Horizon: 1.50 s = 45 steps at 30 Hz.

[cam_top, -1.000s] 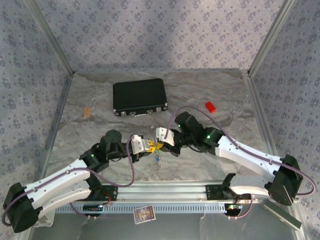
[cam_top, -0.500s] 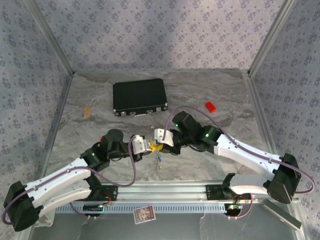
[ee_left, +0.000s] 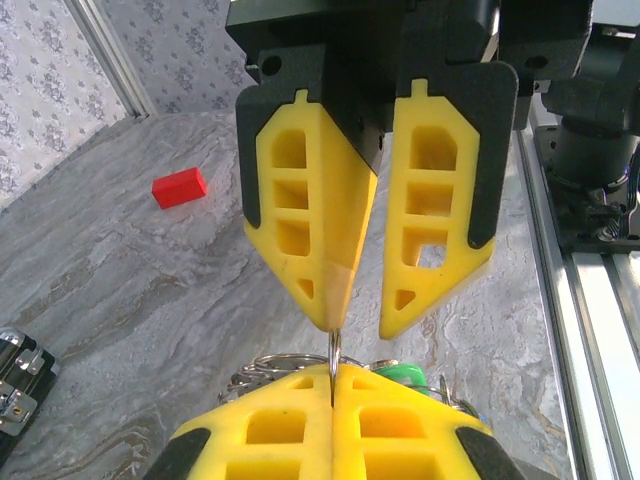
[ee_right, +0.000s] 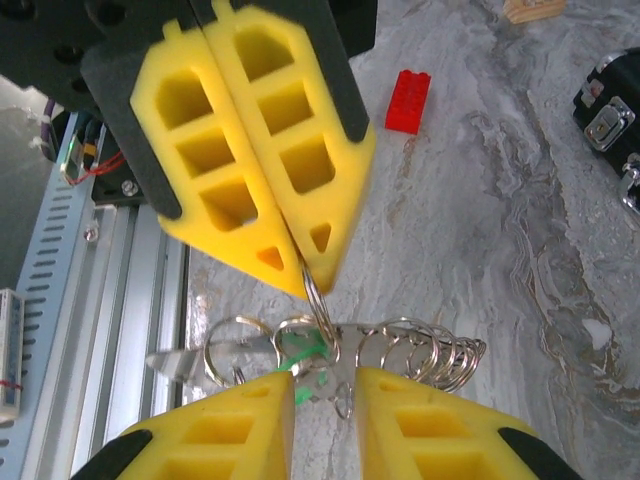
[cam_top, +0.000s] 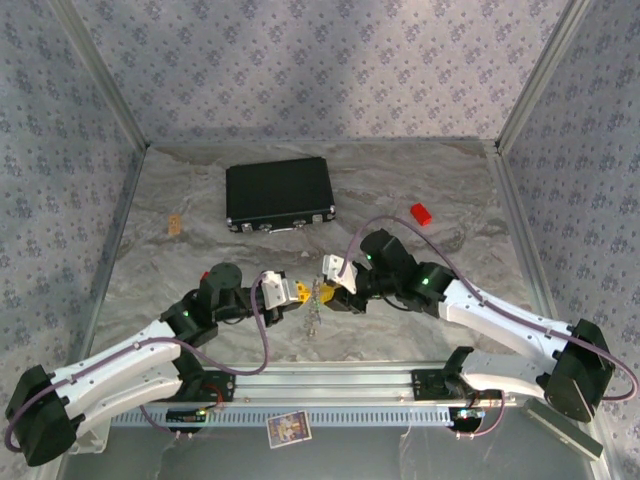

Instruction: Put the keys on the keyring

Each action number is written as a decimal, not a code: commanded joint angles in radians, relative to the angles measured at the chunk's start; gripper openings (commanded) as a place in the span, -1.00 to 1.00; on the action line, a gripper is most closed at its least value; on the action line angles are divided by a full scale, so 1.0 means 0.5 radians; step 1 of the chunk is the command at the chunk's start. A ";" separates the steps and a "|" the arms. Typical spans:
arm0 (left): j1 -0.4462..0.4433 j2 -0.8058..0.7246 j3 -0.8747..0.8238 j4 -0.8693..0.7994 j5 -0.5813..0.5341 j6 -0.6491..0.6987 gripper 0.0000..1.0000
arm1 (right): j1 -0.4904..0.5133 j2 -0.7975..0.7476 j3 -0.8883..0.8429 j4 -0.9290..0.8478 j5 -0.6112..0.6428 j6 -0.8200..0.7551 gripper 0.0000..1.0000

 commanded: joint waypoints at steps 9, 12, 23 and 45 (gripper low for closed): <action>-0.007 -0.042 -0.061 0.333 0.052 -0.132 -1.00 | 0.024 0.126 -0.015 0.162 -0.056 0.086 -0.56; -0.005 -0.044 -0.077 0.350 0.046 -0.147 -1.00 | 0.008 0.074 -0.027 0.134 -0.032 0.086 -0.51; -0.007 -0.052 -0.077 0.350 0.008 -0.143 -1.00 | 0.001 -0.163 -0.163 0.060 0.096 0.142 -0.38; -0.006 -0.009 -0.074 0.412 -0.027 -0.163 -1.00 | 0.057 -0.082 -0.278 0.454 0.073 0.325 -0.38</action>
